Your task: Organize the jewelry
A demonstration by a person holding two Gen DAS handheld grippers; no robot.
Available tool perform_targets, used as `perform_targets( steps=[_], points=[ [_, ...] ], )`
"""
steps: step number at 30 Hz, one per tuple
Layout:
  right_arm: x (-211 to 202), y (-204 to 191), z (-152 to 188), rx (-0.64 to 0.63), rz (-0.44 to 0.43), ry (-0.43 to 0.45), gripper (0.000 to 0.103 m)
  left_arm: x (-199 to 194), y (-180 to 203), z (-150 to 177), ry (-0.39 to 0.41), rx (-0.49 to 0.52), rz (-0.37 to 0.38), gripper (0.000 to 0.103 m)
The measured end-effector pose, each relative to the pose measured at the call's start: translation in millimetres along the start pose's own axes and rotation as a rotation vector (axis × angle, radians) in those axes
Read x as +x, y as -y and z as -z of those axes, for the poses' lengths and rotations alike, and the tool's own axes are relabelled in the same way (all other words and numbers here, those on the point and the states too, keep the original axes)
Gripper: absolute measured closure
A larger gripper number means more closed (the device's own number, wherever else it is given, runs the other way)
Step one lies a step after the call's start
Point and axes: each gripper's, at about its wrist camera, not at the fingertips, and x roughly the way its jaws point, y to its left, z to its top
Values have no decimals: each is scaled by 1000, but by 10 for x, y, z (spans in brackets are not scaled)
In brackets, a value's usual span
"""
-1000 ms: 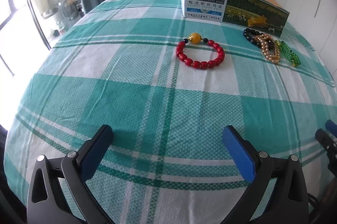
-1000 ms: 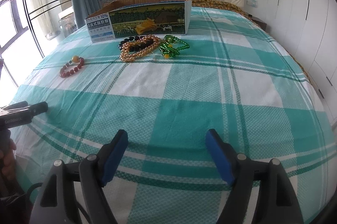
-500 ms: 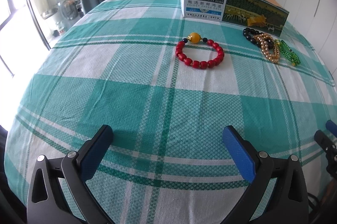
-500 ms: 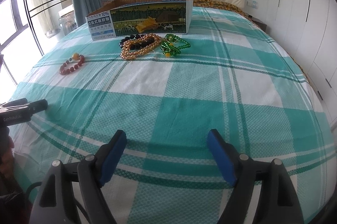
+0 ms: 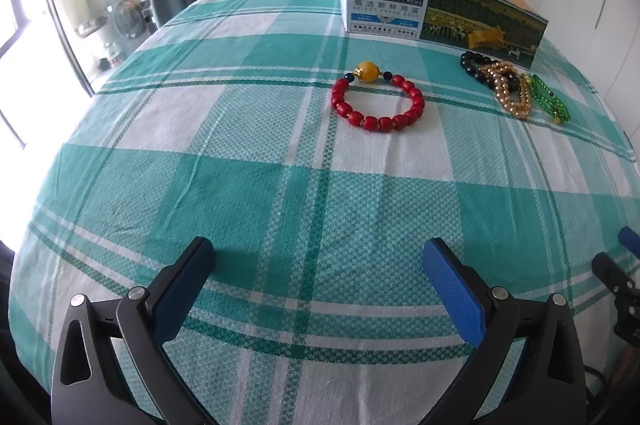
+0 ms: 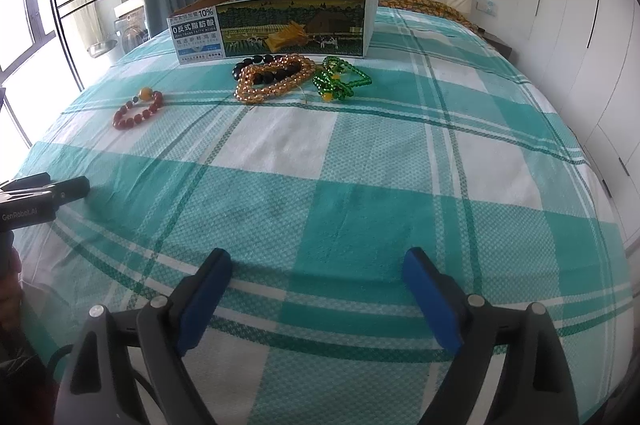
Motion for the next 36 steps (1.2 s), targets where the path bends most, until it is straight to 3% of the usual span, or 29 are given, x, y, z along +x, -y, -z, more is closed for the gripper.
perform_targets(
  steps=[18, 20, 25, 28, 32, 36],
  points=[
    [9, -5, -11, -4, -2, -15, 10, 1, -8, -16, -8, 4, 8, 0],
    [16, 17, -54, 3, -16, -46, 10, -21, -48, -70, -9, -4, 33, 1],
    [10, 200, -262, 115, -106, -49, 11, -133, -296, -494, 102, -80, 157, 1],
    [13, 224, -467, 99, -93, -2, 11, 42, -256, -834, 82, -23, 203, 1],
    [37, 268, -748, 80, -99, 51, 11, 399, -86, -1068, 26, 102, 143, 4],
    [137, 347, -995, 36, -77, 91, 11, 659, -21, -1153, -13, 143, 120, 12]
  ],
)
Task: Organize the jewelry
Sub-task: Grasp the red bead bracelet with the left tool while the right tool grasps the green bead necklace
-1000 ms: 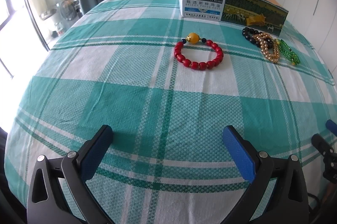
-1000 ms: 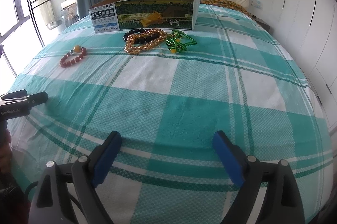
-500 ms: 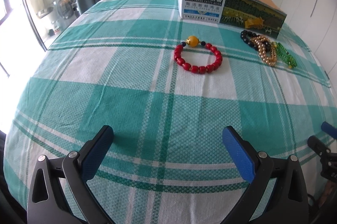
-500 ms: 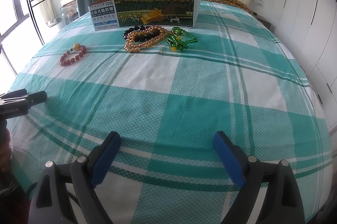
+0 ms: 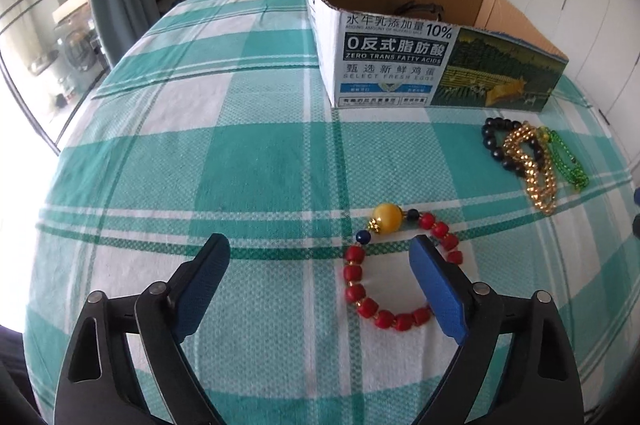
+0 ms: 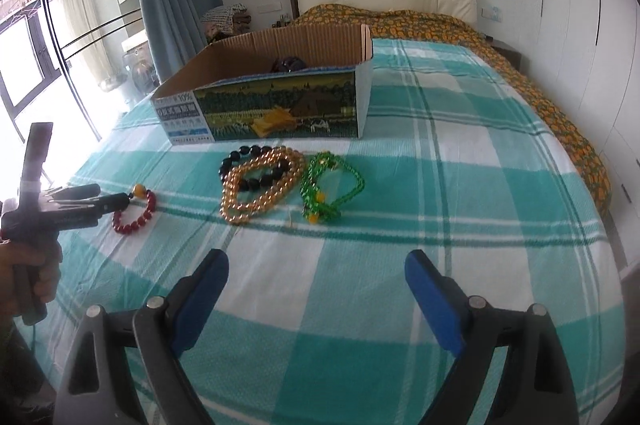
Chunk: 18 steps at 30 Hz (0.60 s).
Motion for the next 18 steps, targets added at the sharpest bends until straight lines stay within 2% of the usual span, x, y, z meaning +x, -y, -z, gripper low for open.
perform_targets(
  steps=[2, 3, 5, 7, 8, 9, 11, 13, 14, 15, 16, 18],
  points=[
    [107, 3, -106, -32, -15, -3, 15, 81, 19, -5, -10, 16, -5, 12],
    [177, -15, -162, -49, -37, -16, 24, 84, 44, -4, 6, 29, -11, 12],
    [328, -76, -273, -87, -90, -41, 32, 96, 94, 1, 21, 48, 8, 12],
    [504, -140, -347, -130, -114, -56, 33, 91, 133, 16, 32, 65, 25, 12],
    [618, -159, -370, -151, -119, -76, 39, 96, 149, 14, 34, 80, 35, 12],
    [724, -179, -366, -168, -125, -102, 48, 88, 166, 11, 36, 95, 47, 16],
    [916, -210, -316, -204, -136, -168, 58, 61, 191, 18, 42, 123, 71, 23],
    [918, -254, -270, -253, -123, -162, 61, 27, 194, 30, 50, 151, 101, 42],
    [900, -265, -253, -265, -108, -166, 68, 11, 186, 33, 54, 157, 110, 49],
    [875, -259, -238, -260, -94, -169, 86, -1, 173, 31, 56, 157, 118, 67],
    [843, -235, -221, -239, -88, -169, 87, -7, 153, 21, 52, 150, 133, 87],
    [745, -191, -180, -195, -77, -160, 87, -19, 107, 1, 40, 121, 167, 89]
  ],
)
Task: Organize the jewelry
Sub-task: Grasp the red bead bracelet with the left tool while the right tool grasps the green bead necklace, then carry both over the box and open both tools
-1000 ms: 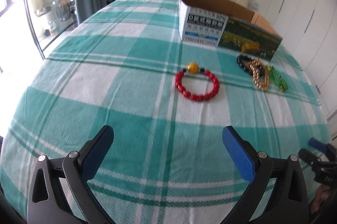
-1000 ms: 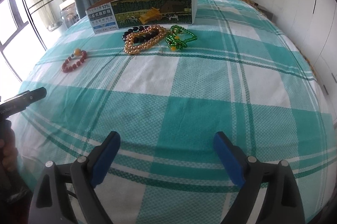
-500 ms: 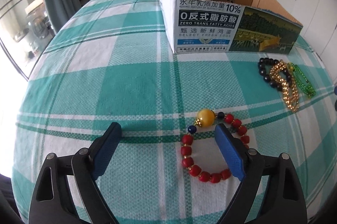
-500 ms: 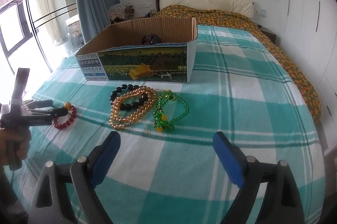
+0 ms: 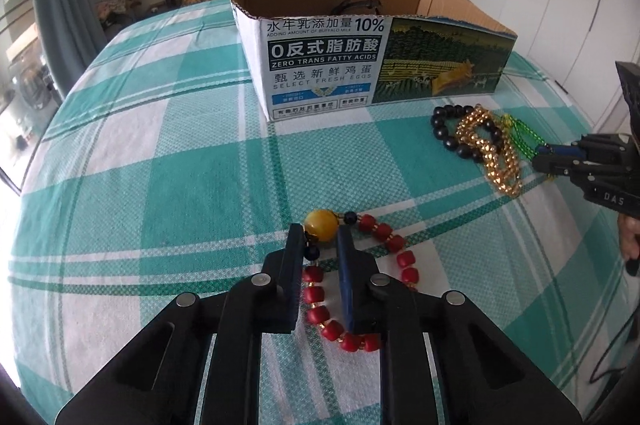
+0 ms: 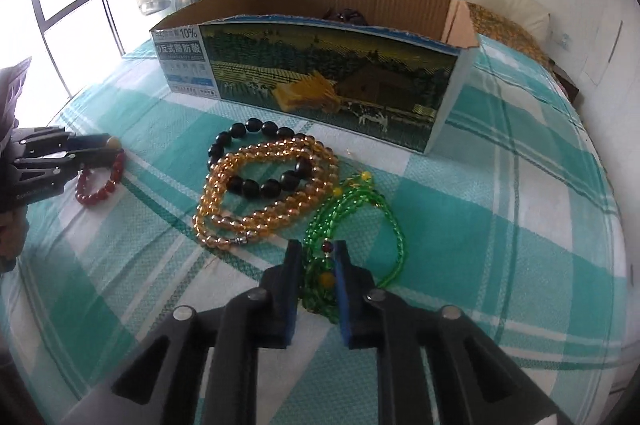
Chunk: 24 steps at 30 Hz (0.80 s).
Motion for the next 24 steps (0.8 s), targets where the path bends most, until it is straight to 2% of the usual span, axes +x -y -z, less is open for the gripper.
perform_targets(
  steps=[2, 6, 9, 15, 24],
  points=[
    [-160, 17, 62, 41, -13, 32, 87, -57, -14, 5, 6, -22, 27, 89],
    [-566, 27, 154, 121, -45, 103, 87, -401, 17, 57, 82, -68, 67, 89],
    [-779, 0, 212, 136, -58, 129, 87, -689, 60, 73, 144, -91, 84, 89],
    [-1053, -99, 293, 127, -82, 150, 87, -1111, 169, 33, 220, -101, 101, 89],
    [-1288, -191, 147, 124, -150, 161, 87, -1488, 298, -218, 267, -104, 155, 89]
  ],
)
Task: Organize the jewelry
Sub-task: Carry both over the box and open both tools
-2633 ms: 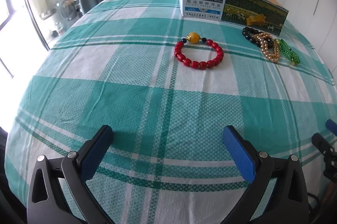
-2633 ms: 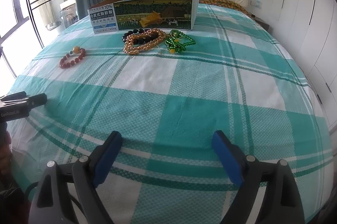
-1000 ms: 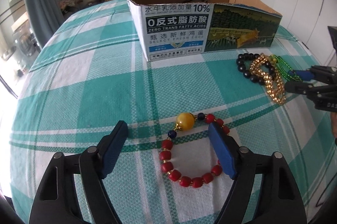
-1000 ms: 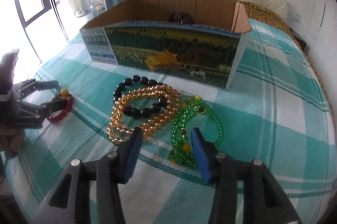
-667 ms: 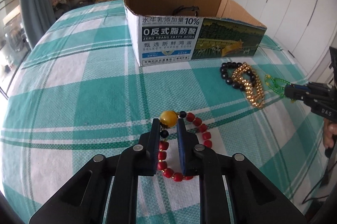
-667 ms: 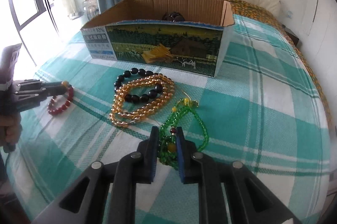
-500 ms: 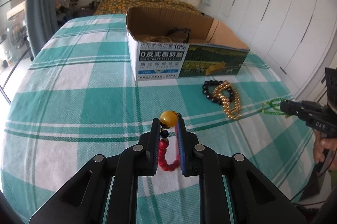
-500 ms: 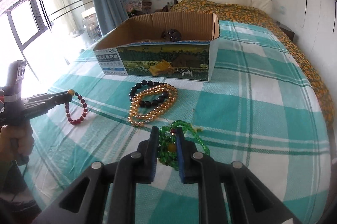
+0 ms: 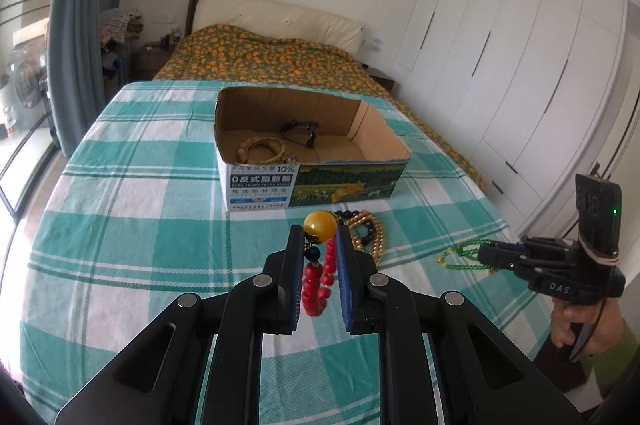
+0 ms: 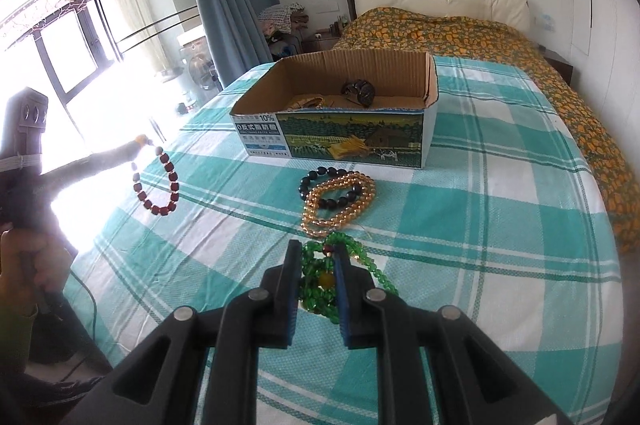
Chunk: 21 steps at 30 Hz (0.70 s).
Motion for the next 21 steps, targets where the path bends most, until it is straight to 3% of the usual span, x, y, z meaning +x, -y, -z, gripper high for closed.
perform_targets(
  steps=[14, 21],
  points=[
    [-108, -71, -586, -3, -71, 55, 87, 83, 76, -524, 48, -10, 61, 89],
    [-40, -16, -1170, -37, -61, 120, 87, 287, -30, -995, 67, -46, 89, 89]
  ],
)
